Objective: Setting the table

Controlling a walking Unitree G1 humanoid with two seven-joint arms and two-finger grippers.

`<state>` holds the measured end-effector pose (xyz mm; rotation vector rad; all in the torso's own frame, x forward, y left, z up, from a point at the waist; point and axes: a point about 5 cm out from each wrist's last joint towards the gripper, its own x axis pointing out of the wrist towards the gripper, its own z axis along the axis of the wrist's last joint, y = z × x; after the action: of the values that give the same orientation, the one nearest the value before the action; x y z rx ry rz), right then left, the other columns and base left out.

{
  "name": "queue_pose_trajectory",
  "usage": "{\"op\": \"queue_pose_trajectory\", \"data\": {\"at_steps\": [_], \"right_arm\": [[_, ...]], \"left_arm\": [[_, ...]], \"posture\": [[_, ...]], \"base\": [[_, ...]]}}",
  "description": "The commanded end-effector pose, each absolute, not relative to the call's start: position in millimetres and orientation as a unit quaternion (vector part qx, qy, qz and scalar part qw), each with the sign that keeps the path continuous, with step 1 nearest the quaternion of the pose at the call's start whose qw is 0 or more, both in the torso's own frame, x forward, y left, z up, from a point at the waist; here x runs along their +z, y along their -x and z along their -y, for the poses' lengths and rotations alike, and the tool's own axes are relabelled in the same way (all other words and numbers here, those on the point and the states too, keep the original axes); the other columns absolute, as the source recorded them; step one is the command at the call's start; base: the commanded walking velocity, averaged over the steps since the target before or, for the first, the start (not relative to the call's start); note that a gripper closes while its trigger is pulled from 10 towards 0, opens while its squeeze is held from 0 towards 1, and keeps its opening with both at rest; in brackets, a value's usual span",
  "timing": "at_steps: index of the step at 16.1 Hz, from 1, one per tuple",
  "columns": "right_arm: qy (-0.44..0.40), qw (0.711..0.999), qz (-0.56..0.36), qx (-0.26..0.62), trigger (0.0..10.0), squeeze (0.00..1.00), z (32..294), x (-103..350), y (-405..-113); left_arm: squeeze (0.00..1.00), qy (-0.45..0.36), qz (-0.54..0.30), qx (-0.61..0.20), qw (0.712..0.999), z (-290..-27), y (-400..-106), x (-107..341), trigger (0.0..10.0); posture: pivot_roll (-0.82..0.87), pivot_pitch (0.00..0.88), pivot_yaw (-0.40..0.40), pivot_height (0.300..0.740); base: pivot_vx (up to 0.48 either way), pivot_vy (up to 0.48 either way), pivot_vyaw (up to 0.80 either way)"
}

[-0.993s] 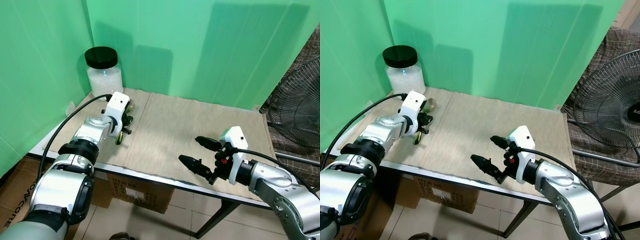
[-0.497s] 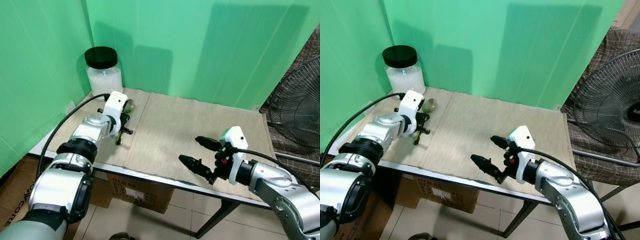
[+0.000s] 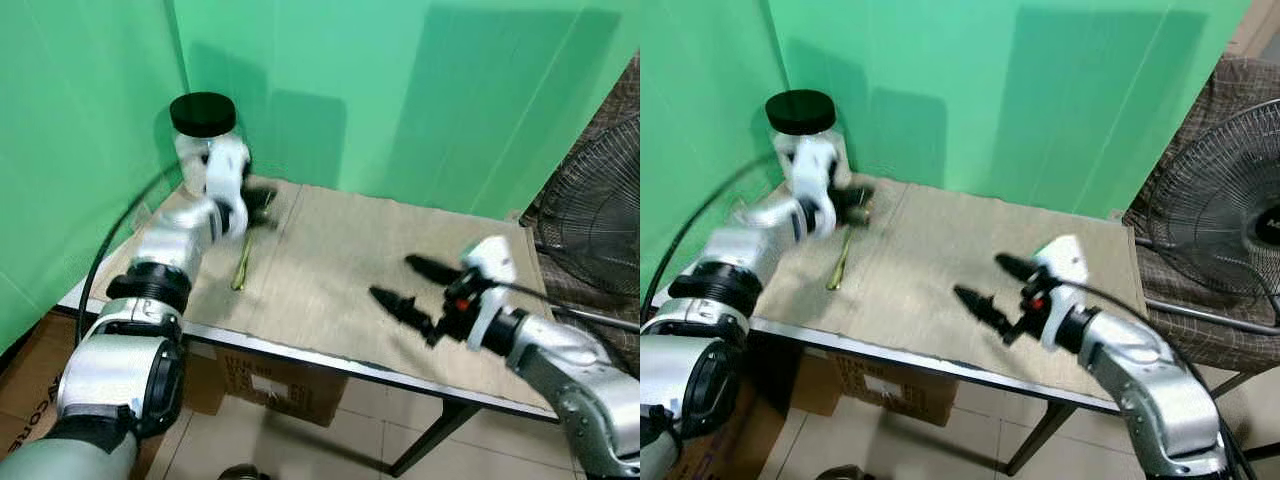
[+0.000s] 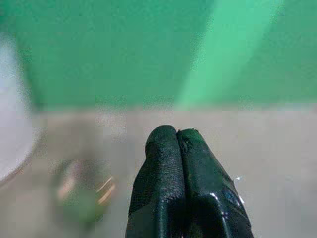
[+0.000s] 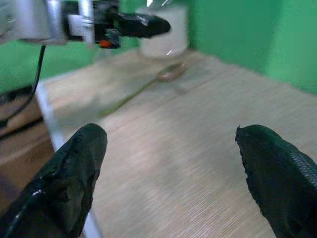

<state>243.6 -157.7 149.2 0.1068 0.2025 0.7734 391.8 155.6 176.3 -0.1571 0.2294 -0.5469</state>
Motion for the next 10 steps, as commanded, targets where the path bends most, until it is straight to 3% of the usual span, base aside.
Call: {"op": "queue_pose_trajectory", "data": {"at_steps": [1, 3, 5, 6, 7, 10], "right_arm": [[-0.062, 0.926, -0.076, 0.364, 10.0, 0.0, 160, 159, -245], [-0.063, 0.932, -0.073, 0.35, 10.0, 0.0, 160, 158, -244], [-0.064, 0.935, -0.081, 0.34, 10.0, 0.0, 159, 154, -241], [-0.064, 0.932, -0.088, 0.345, 10.0, 0.0, 157, 153, -239], [-0.063, 0.931, -0.093, 0.348, 10.0, 0.0, 156, 152, -238], [-0.032, 0.92, -0.12, 0.371, 10.0, 0.0, 155, 144, -235]], "left_arm": [[0.0, 0.139, -0.079, -0.316, 0.935, -149, -389, 193, 0.0], [0.0, 0.126, -0.081, -0.332, 0.931, -154, -383, 189, 0.0], [0.0, -0.035, -0.154, -0.243, 0.957, -174, -381, 162, 0.0], [0.02, -0.079, -0.194, -0.195, 0.958, -184, -380, 153, 10.0], [1.0, -0.077, -0.203, -0.194, 0.957, -185, -379, 151, 10.0], [1.0, -0.103, -0.23, -0.192, 0.948, -177, -376, 144, 10.0]], "posture": [[0.06, 0.0, -0.042, 0.74], [0.05, 0.0, -0.033, 0.74], [0.06, 0.0, -0.035, 0.74], [0.07, 0.0, -0.04, 0.74], [0.07, 0.0, -0.042, 0.74], [0.07, 0.0, -0.04, 0.74]], "base": [[0.0, 0.0, 0.0], [0.0, 0.0, 0.0], [0.0, 0.0, 0.0], [0.0, 0.0, 0.0], [0.0, 0.0, 0.0], [0.0, 0.0, 0.0]]}}
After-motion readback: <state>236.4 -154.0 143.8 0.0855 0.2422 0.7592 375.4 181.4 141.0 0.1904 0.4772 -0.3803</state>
